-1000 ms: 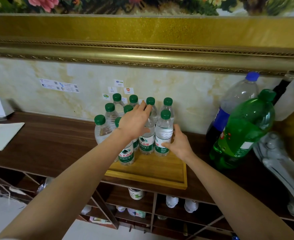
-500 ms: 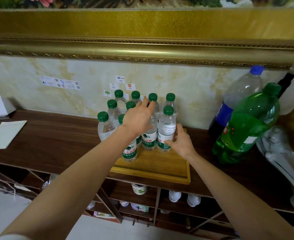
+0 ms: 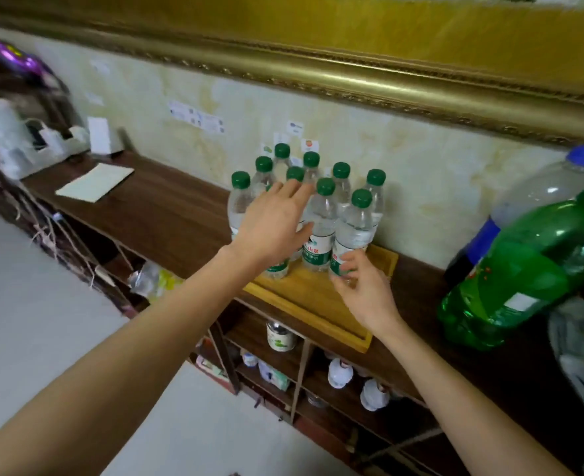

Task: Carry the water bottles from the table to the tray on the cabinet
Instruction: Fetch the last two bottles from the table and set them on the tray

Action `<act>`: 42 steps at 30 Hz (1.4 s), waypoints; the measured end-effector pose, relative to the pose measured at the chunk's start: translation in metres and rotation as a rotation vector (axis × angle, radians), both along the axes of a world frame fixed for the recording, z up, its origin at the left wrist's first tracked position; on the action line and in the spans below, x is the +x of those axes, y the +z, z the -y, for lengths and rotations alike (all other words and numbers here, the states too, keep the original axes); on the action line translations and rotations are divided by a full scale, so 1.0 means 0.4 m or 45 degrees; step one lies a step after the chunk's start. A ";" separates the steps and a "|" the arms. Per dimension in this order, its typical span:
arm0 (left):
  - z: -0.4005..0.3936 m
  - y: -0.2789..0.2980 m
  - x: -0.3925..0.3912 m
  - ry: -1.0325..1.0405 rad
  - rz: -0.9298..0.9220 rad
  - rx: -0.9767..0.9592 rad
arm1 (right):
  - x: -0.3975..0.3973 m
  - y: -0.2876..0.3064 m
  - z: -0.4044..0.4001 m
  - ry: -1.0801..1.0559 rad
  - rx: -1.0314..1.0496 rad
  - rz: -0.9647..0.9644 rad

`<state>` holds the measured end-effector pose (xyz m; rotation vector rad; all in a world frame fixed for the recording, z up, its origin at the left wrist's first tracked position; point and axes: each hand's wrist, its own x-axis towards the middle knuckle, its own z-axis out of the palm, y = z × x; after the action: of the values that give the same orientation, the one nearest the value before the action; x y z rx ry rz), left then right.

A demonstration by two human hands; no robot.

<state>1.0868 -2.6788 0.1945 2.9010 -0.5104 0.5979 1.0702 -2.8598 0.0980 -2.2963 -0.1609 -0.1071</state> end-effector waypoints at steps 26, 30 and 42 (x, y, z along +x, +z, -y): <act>-1.029 -0.310 -1.538 1.894 -0.985 -0.344 | -0.931 -0.163 -1.455 2.035 -0.871 0.261; -1.231 -0.294 -1.737 2.022 -0.986 -0.376 | -1.110 -0.147 -1.696 2.121 -0.919 0.365; -1.960 -0.350 -2.133 2.297 -0.998 -0.557 | -1.545 -0.173 -2.541 2.400 -0.989 0.571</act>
<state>0.2337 -1.8948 0.0547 2.0333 2.0392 -0.3752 0.4524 -1.8432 0.0287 -1.7431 -2.7311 0.4834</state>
